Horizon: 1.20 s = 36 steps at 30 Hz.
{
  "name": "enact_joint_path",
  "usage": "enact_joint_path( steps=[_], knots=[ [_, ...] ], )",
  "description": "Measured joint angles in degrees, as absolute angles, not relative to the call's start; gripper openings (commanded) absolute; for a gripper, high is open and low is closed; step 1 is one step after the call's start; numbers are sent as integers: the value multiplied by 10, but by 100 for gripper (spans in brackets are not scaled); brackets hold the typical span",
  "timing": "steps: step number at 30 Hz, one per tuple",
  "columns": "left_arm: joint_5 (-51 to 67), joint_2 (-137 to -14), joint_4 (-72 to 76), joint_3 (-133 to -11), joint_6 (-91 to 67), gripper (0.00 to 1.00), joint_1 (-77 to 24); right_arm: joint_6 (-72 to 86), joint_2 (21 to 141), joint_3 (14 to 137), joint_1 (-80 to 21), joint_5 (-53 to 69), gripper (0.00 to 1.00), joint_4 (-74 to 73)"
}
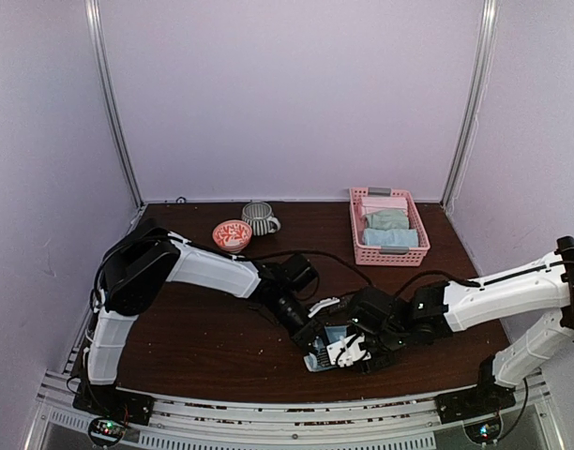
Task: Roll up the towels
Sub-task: Roll the towel at the center of the board.
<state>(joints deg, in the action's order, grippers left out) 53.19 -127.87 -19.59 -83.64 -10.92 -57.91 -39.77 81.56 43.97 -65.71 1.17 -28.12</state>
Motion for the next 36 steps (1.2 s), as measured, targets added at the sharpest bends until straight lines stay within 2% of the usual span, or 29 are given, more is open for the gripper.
enact_joint_path(
  steps=[2,5,9,16,22,26,31,36],
  knots=[
    [531,-1279,-196,-836,-109,21,-579,-401,832,435,-659,1,35,-261],
    [521,-1271,-192,-828,-112,33,-579,-402,848,434,-659,-5,28,-239],
    [474,-1235,-176,-794,-116,41,-578,-407,858,432,-659,-4,19,-220],
    [326,-1075,-128,-646,-137,45,-574,-424,889,486,-613,82,17,-273],
    [180,-899,-57,-523,-137,46,-576,-453,972,599,-539,209,17,-396],
    [64,-811,-29,-467,-87,48,-623,-471,1045,683,-492,288,17,-486],
    [-29,-816,-35,-479,-11,49,-716,-505,1138,776,-443,376,17,-598],
    [-92,-939,-58,-567,67,50,-771,-540,1203,837,-414,436,17,-686]
  ],
)
